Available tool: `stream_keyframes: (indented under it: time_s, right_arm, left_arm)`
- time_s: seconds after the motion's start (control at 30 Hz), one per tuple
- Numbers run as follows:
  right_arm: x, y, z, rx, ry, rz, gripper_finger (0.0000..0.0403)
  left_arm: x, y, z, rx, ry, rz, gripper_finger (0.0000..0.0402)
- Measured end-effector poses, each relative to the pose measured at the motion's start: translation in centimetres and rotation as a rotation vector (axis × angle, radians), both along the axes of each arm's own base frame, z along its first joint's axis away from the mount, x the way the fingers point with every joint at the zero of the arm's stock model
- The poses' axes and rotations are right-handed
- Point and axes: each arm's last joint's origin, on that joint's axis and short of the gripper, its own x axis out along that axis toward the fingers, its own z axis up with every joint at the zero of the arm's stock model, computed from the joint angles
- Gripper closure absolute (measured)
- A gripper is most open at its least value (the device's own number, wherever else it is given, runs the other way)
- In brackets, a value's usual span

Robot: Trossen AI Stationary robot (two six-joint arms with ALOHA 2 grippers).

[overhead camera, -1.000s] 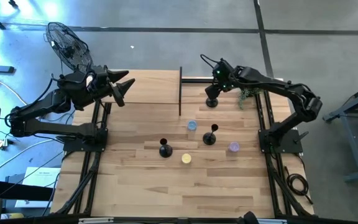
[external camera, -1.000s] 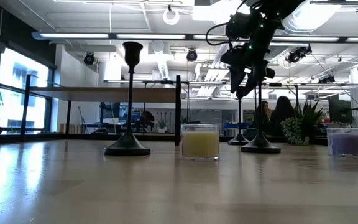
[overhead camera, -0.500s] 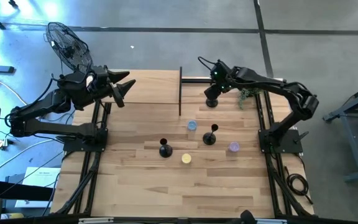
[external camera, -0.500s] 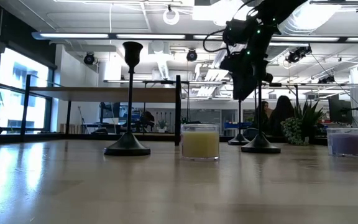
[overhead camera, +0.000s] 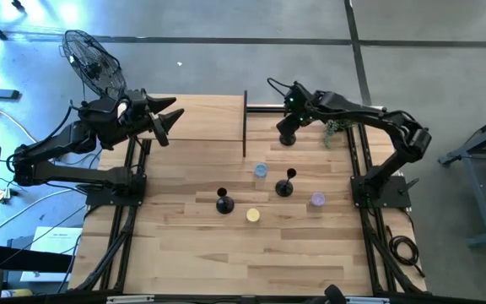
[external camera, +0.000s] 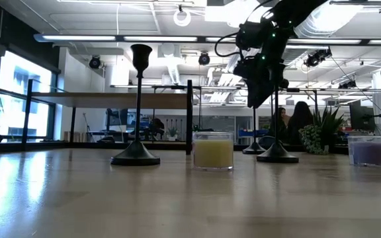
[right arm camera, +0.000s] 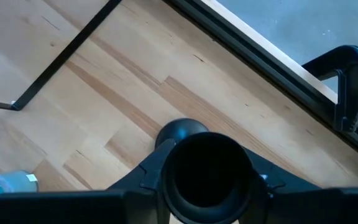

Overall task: Pick & Place candle stick holders
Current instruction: Put the top black candle holder on the shelf

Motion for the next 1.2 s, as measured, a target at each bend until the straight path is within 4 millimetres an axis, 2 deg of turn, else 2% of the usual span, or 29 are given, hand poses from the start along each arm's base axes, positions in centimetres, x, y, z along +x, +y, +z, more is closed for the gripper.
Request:
stream_keyframes:
  time_s: [0.2, 0.33, 0.5, 0.63, 0.9, 1.07, 1.2]
  right_arm:
    - [-0.2, 0.3, 0.4, 0.014, -0.021, 0.019, 0.0289]
    - [-0.9, 0.8, 1.9, -0.013, -0.065, 0.031, 0.0289]
    - [-2.1, 1.9, 4.6, -0.079, -0.146, 0.045, 0.0289]
    - [-3.0, 3.1, 7.5, -0.124, -0.304, 0.104, 0.0289]
    - [-4.4, 6.5, 13.3, -0.316, -0.637, 0.243, 0.0289]
    - [-5.2, 8.2, 15.9, -0.424, -0.792, 0.303, 0.0289]
    - [-5.1, 8.6, 17.7, -0.466, -0.817, 0.342, 0.0289]
  left_arm:
    - [0.0, 0.0, 0.0, 0.003, 0.008, 0.0, 0.0169]
    - [0.0, 0.0, -0.2, 0.024, 0.035, -0.001, 0.0169]
    - [0.1, 0.0, -0.2, 0.04, 0.05, -0.001, 0.0169]
    - [0.3, 0.1, -0.3, 0.041, 0.06, -0.003, 0.0169]
    - [2.9, 0.4, -1.3, 0.077, 0.168, -0.089, 0.0169]
    - [4.1, 0.7, -1.5, 0.089, 0.175, -0.09, 0.0169]
    - [4.1, 0.6, -0.8, 0.124, 0.117, -0.088, 0.0169]
